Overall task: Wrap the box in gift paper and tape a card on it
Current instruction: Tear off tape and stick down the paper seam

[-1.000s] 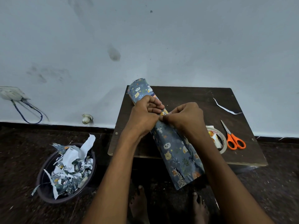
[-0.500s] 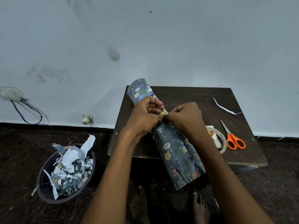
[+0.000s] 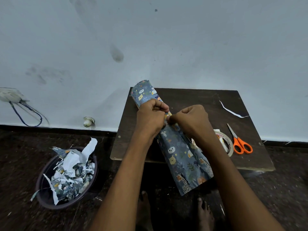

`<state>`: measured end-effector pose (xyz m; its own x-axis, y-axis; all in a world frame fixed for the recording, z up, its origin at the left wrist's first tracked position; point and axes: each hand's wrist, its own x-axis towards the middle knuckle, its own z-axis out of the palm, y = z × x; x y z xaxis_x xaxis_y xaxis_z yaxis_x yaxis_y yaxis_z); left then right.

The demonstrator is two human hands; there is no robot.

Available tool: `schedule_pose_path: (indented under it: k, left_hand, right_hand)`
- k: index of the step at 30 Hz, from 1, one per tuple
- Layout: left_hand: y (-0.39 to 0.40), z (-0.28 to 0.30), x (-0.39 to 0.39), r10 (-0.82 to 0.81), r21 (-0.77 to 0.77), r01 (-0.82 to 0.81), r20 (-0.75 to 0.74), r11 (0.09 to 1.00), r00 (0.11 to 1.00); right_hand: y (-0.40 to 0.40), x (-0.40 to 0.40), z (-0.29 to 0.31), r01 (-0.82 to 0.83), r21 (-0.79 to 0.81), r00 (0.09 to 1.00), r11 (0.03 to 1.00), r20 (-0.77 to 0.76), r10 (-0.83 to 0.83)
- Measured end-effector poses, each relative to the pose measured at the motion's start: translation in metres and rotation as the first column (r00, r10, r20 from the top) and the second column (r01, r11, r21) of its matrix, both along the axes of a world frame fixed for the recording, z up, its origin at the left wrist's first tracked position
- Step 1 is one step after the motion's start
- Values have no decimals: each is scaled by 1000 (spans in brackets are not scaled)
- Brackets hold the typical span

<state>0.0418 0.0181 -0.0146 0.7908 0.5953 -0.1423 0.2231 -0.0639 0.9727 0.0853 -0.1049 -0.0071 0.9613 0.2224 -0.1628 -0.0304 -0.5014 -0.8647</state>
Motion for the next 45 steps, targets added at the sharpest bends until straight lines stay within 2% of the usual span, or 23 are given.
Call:
schedule_pose_path:
  k: [5,14,18,21,25,29,31,34,36,38,41,45]
  left_hand:
    - [-2,0,1,23,-2,-23,-17,1000,1000]
    - [-2,1,1,35,12,-34,-20,999,999]
    - [-2,1,1,42,-1,-42,-25,999,999]
    - [-2,1,1,38,2,-38,-33,999,999]
    - [-2,4,-2,23,6,-23,-36,1000,999]
    - [-1,5,-3,-8,-4,8,-38,1000,999]
    - [0,6,-3,-34,-15,34,-27,999,999]
    - [2,9,-6,-87,-51,86,-20,995,996]
    - [5,9,-8,-110,-52,109,-17,993,994]
    - [8,6,-9,-116,-27,116,-15,993,993]
    - [8,4,-8,-105,1,105,-11,994,994]
    - [4,2,-8,-80,49,81,-17,996,997]
  right_hand:
    - [-2,2,6,-26,-13,1000,1000,-16,26]
    - [0,2,13,52,-168,995,984,89,-37]
    - [-8,7,11,60,-164,993,985,115,-41]
    - [-11,8,6,44,-71,999,996,28,-42]
    - [-14,8,4,78,129,977,989,-209,-50]
    - [-16,5,1,104,180,959,978,-280,-51]
    - [-16,4,-5,120,179,972,977,-224,-78]
    - [-11,0,-12,133,124,988,983,59,-141]
    - [-9,-7,-10,76,55,969,996,232,-87]
    - [-7,-14,-10,2,13,961,1000,276,-5]
    - [-8,-14,-13,-1,34,978,999,209,-6]
    - [-14,-8,-17,33,154,999,988,-3,-33]
